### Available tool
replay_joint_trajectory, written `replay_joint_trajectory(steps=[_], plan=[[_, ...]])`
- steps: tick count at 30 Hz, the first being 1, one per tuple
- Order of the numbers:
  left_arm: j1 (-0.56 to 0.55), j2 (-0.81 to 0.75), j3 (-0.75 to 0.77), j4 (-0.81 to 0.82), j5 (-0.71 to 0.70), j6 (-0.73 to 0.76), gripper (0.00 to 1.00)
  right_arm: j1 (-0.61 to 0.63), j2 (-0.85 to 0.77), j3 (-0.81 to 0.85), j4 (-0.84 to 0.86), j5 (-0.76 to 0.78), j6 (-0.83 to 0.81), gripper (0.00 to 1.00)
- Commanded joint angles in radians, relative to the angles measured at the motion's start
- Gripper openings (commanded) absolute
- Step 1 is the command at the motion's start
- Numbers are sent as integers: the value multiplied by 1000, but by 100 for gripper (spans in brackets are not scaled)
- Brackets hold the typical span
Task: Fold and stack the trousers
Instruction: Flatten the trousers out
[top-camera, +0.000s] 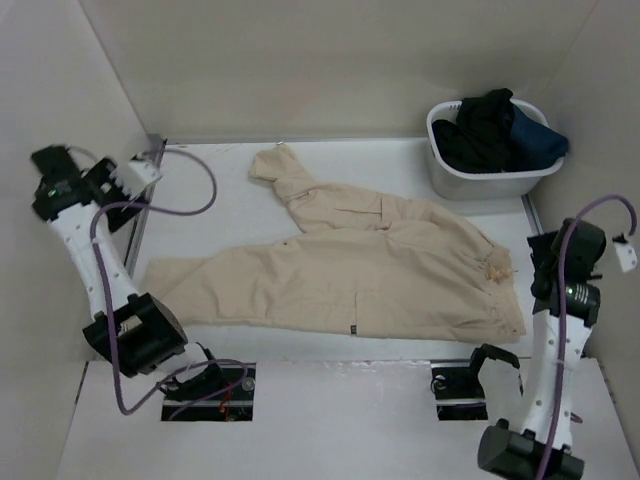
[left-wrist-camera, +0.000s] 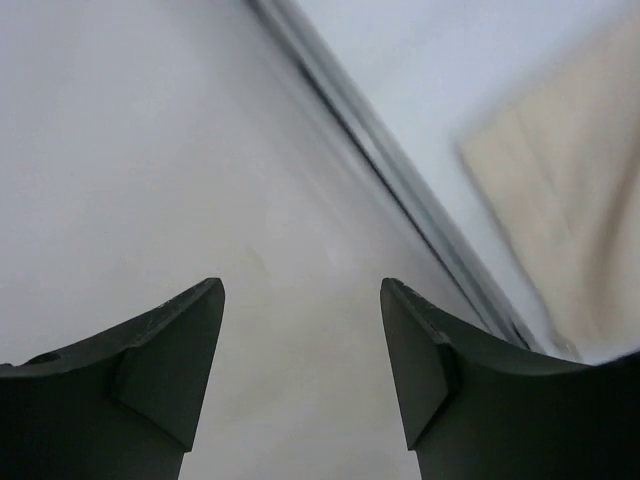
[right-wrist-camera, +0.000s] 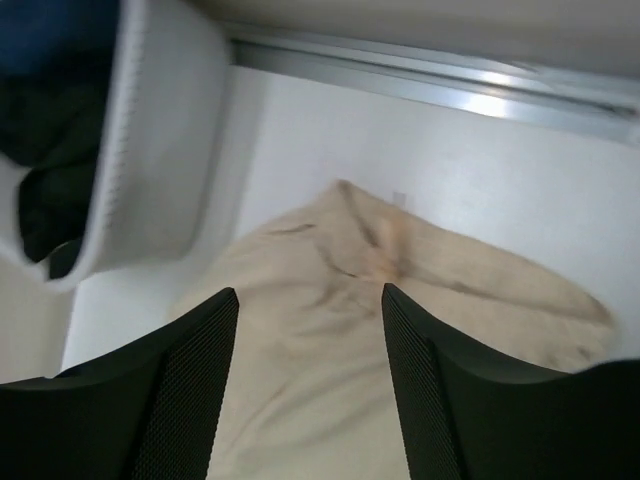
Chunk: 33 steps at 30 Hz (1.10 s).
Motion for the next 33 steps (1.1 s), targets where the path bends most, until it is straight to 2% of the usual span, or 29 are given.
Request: replay_joint_trajectory(steps=[1, 4, 8, 10, 12, 17, 20, 23, 26, 29, 33], plan=[[-314, 114, 113, 62, 142, -253, 63, 118, 112, 34, 320, 2, -176, 65], [-549, 298, 160, 279, 18, -319, 63, 163, 213, 36, 459, -53, -240, 67], [-699, 582, 410, 341, -35, -360, 64, 178, 296, 36, 582, -128, -289, 68], [-737, 703, 548, 324, -26, -382, 66, 191, 316, 31, 607, -156, -300, 68], [-760, 780, 624, 299, -9, -371, 69, 206, 328, 25, 618, -176, -320, 69], [-782, 863, 659, 161, 45, -267, 72, 220, 334, -6, 627, -180, -351, 73], [-789, 914, 662, 136, -16, -227, 72, 180, 362, -21, 618, -183, -348, 77], [-794, 990, 681, 237, -151, -251, 70, 155, 458, 2, 566, -206, -340, 83], [-799, 1027, 679, 334, -231, -268, 58, 152, 583, 46, 477, -183, -312, 85], [-802, 1035, 659, 391, -266, -282, 40, 142, 689, 71, 409, -168, -263, 86], [-791, 1028, 639, 449, -274, -324, 10, 146, 776, 91, 397, -153, -263, 88]])
